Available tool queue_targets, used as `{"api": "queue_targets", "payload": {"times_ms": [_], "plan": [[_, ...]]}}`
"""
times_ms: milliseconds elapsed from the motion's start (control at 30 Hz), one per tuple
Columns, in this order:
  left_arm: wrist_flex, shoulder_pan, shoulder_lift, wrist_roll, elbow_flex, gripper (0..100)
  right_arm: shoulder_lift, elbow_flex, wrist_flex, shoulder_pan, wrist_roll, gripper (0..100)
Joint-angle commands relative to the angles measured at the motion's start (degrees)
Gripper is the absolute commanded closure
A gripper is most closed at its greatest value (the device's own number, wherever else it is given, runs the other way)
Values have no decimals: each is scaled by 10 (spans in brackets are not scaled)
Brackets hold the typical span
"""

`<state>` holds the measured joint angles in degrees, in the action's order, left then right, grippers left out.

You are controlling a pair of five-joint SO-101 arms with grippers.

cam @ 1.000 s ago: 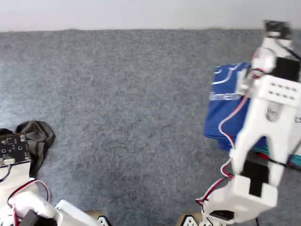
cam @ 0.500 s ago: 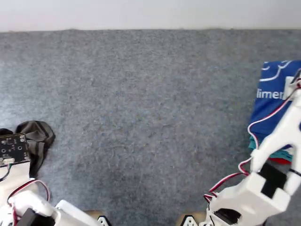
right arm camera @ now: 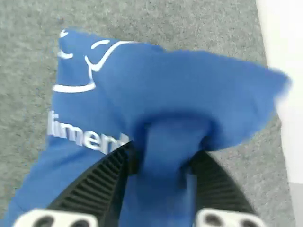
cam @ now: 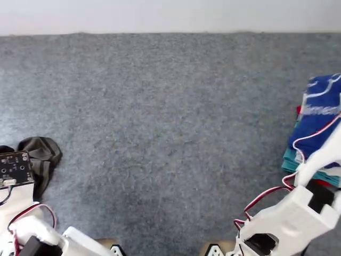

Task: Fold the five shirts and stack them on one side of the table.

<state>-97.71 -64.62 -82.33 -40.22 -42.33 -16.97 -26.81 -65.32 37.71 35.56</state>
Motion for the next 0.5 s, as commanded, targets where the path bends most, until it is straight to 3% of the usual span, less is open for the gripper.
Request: {"api": "queue_targets", "payload": {"times_ms": [0, 200, 300, 400, 467], "plan": [[11, -4, -2, -4, 2, 984, 39, -9, 12, 9, -16, 632], [11, -4, -2, -4, 2, 984, 81, -9, -17, 6, -14, 705], [11, -4, -2, -4, 2, 984, 86, -9, -31, 0, -8, 808], [11, -4, -2, -4, 3, 984, 67, -4, -32, 1, 51, 965], [10, -5, -2, -4, 4, 984, 36, -4, -32, 6, 105, 982]]}}
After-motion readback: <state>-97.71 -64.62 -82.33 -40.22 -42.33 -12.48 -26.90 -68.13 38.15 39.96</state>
